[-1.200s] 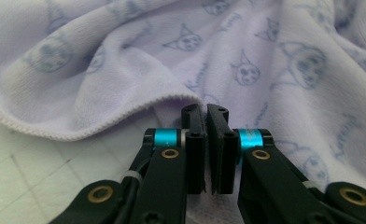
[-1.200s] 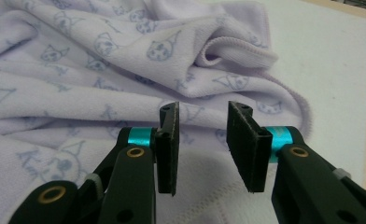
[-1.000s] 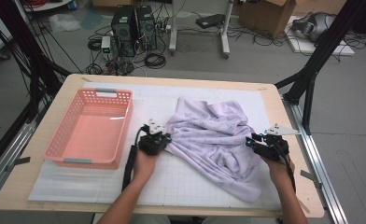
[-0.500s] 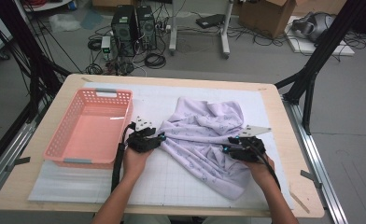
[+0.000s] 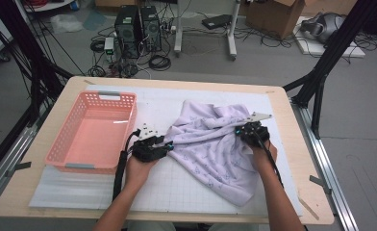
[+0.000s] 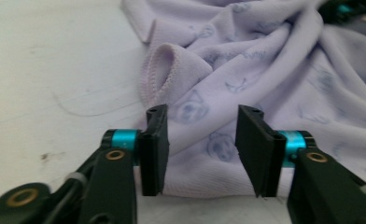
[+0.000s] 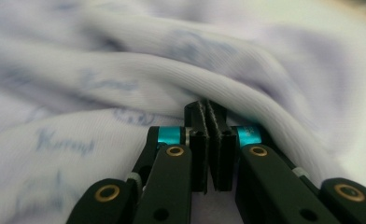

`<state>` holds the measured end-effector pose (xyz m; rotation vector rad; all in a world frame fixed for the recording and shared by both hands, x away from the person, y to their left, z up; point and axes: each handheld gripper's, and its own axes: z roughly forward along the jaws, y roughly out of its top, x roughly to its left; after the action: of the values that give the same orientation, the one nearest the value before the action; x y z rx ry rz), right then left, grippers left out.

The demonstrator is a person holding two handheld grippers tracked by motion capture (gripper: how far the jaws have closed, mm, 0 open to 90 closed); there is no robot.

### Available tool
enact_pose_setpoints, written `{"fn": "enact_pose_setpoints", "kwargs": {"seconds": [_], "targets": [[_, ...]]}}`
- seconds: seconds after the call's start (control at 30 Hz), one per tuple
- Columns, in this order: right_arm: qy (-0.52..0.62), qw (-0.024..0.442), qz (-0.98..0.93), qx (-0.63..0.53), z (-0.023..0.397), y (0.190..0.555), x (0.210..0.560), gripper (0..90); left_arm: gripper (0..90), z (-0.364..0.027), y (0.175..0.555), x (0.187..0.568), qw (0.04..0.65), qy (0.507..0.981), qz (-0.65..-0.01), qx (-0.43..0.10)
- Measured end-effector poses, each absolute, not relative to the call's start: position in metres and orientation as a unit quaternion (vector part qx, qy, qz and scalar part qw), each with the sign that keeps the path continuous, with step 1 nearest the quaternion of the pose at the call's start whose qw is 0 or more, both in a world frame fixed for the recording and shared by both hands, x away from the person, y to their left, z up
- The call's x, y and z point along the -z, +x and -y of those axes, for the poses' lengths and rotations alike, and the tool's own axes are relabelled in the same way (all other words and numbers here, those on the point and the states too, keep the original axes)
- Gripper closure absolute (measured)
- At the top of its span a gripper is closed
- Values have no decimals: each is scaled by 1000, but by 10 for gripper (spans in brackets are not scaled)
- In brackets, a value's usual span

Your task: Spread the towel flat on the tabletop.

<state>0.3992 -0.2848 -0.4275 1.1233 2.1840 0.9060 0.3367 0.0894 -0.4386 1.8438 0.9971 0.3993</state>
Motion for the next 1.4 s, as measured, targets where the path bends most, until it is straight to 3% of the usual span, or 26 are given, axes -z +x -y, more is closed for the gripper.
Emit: {"fn": "enact_pose_setpoints", "kwargs": {"seconds": [0.1, 0.17, 0.33, 0.5, 0.6, 0.73, 0.77, 0.83, 0.9, 0.97, 1.03, 1.13, 1.4], "targets": [[465, 339, -757, -309, 301, 407, 423, 874, 635, -86, 334, 439, 481, 765, -400, -153], [491, 355, -737, -300, 310, 407, 423, 861, 657, -83, 331, 440, 485, 765, -396, -150], [503, 337, -726, -326, 321, 399, 418, 737, 775, -76, 324, 450, 463, 797, -365, -130], [477, 317, -733, -367, 320, 376, 406, 699, 787, -60, 318, 449, 469, 808, -343, -100], [458, 312, -741, -378, 319, 360, 403, 693, 731, -42, 315, 451, 447, 831, -320, -82], [442, 307, -744, -395, 321, 340, 400, 687, 529, -20, 311, 452, 460, 826, -325, -34], [440, 307, -746, -395, 322, 336, 400, 685, 442, -15, 309, 452, 459, 828, -320, -39], [441, 303, -744, -400, 325, 330, 401, 682, 430, -6, 307, 451, 453, 833, -314, -50], [442, 299, -742, -406, 328, 325, 402, 679, 473, 5, 304, 451, 442, 838, -310, -78], [441, 299, -742, -407, 328, 323, 403, 677, 576, 13, 299, 451, 428, 843, -302, -118], [442, 295, -741, -410, 329, 322, 405, 677, 834, 16, 300, 450, 432, 845, -297, -108], [445, 288, -741, -412, 332, 320, 407, 675, 851, 4, 303, 449, 432, 839, -311, -111], [454, 256, -749, -409, 333, 317, 416, 639, 854, -84, 319, 442, 435, 793, -400, -147]]}}
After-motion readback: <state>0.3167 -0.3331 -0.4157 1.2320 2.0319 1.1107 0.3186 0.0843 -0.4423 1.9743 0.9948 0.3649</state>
